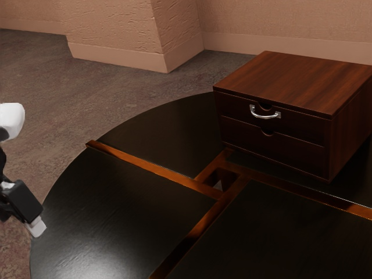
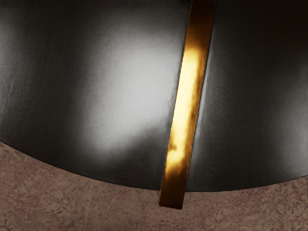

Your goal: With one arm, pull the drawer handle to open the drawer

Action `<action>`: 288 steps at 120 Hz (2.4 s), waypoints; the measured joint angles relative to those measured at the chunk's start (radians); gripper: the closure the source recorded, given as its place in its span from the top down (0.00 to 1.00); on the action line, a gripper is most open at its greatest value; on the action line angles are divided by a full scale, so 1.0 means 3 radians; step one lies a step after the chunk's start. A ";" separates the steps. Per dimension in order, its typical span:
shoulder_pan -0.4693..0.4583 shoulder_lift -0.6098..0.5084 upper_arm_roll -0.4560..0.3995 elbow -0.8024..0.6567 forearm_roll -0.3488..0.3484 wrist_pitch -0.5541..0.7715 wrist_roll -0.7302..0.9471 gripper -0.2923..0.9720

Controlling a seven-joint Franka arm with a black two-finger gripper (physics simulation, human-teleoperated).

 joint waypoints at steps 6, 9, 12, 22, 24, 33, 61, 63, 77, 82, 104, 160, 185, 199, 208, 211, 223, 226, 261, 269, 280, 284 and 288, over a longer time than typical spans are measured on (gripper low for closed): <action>0.0122 0.0106 0.0048 -0.0010 0.0025 0.0198 0.0360 0.77; 0.0195 0.0177 0.0035 -0.0007 0.0035 0.0283 0.0556 0.77; 0.0262 0.0266 0.0007 0.0017 0.0043 0.0359 0.0758 0.77; 0.0356 0.0653 -0.0043 0.0196 0.0092 0.0576 0.1414 0.77; 0.0364 0.0719 -0.0055 0.0222 0.0110 0.0629 0.1538 0.77; 0.0384 0.0971 -0.0073 0.0247 0.0187 0.0927 0.2054 0.77; 0.0331 0.1545 -0.0060 0.0227 0.0334 0.2045 0.3330 0.77; 0.0332 0.1562 -0.0061 0.0228 0.0335 0.2124 0.3399 0.77; 0.0314 0.1638 -0.0071 0.0231 0.0332 0.2614 0.3825 0.77; 0.0314 0.1704 -0.0070 0.0259 0.0320 0.2737 0.3950 0.77; 0.0109 0.2232 -0.0087 0.0646 0.0230 0.3071 0.4415 0.77; -0.0050 0.2600 -0.0112 0.0913 0.0061 0.3350 0.5125 0.77; -0.0067 0.2916 -0.0152 0.1298 -0.0028 0.3369 0.5303 0.77; -0.0076 0.3182 -0.0159 0.1552 -0.0075 0.3349 0.5380 0.77; -0.0068 0.3344 -0.0163 0.1711 -0.0095 0.3329 0.5422 0.77; -0.0065 0.3403 -0.0164 0.1778 -0.0101 0.3314 0.5434 0.77; -0.0018 0.3618 -0.0235 0.2037 -0.0133 0.3244 0.5485 0.77; 0.0004 0.3666 -0.0268 0.2086 -0.0141 0.3230 0.5498 0.77; 0.0180 0.3898 -0.0462 0.2367 -0.0182 0.3104 0.5615 0.77; 0.0238 0.3977 -0.0526 0.2473 -0.0183 0.3074 0.5635 0.77; 0.0268 0.4074 -0.0572 0.2558 -0.0184 0.3035 0.5658 0.77; 0.0270 0.4097 -0.0587 0.2567 -0.0185 0.3025 0.5666 0.77; 0.0272 0.4113 -0.0598 0.2572 -0.0186 0.3016 0.5673 0.77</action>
